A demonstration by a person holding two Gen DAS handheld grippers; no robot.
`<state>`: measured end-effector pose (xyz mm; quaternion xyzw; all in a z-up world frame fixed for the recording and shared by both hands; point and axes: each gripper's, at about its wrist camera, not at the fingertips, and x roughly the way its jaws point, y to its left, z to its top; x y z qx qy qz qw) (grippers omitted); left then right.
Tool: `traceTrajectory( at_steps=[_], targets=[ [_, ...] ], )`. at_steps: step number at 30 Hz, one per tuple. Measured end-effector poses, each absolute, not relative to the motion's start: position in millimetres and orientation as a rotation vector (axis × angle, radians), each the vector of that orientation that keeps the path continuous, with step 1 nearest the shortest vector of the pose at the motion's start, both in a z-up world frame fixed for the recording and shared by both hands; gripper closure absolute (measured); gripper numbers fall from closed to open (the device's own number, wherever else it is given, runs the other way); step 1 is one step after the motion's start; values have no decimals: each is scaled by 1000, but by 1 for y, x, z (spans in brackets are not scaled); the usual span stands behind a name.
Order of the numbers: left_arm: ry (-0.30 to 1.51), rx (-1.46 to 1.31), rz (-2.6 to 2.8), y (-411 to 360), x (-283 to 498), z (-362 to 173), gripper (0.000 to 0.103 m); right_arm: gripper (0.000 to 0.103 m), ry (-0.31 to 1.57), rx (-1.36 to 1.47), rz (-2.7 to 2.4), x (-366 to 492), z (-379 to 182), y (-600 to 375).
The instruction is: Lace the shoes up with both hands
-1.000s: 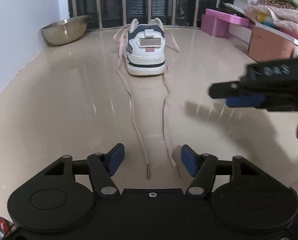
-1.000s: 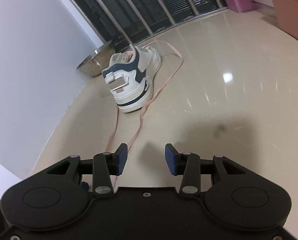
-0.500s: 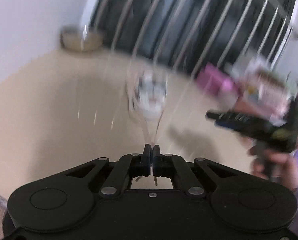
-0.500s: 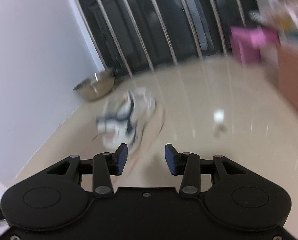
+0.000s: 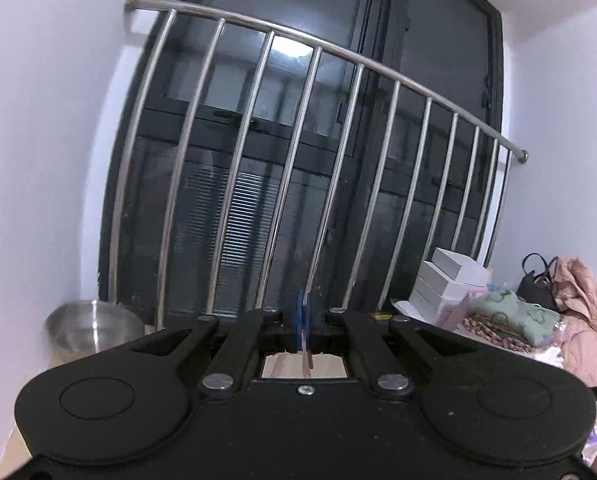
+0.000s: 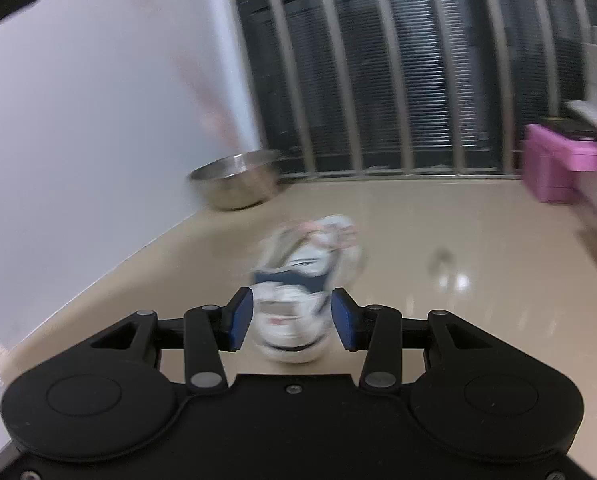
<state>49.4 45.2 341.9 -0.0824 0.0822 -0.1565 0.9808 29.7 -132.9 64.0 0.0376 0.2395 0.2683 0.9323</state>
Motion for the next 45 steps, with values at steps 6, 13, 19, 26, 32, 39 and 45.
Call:
traceTrajectory(
  at_steps=[6,13,19,26,32,39,45],
  targets=[
    [169,-107,-316,14,67,344,102,57,524,-76,526,82,54,-56],
    [153,-82,-272,27,56,342,102,86,606,-285,515,126,36,2],
    [164,-172,-367,47,27,339,102,87,659,-339,783,53,45,-82],
    [183,-244,-441,52,-6,328,102,83,577,-276,859,-39,64,-138],
    [154,-220,-442,41,-8,345,102,71,479,-79,828,-17,82,-117],
    [106,-206,-441,37,-15,358,102,103,414,-78,764,-5,96,-93],
    [71,-221,-456,39,-13,369,102,103,232,-42,823,-43,166,-114]
  ],
)
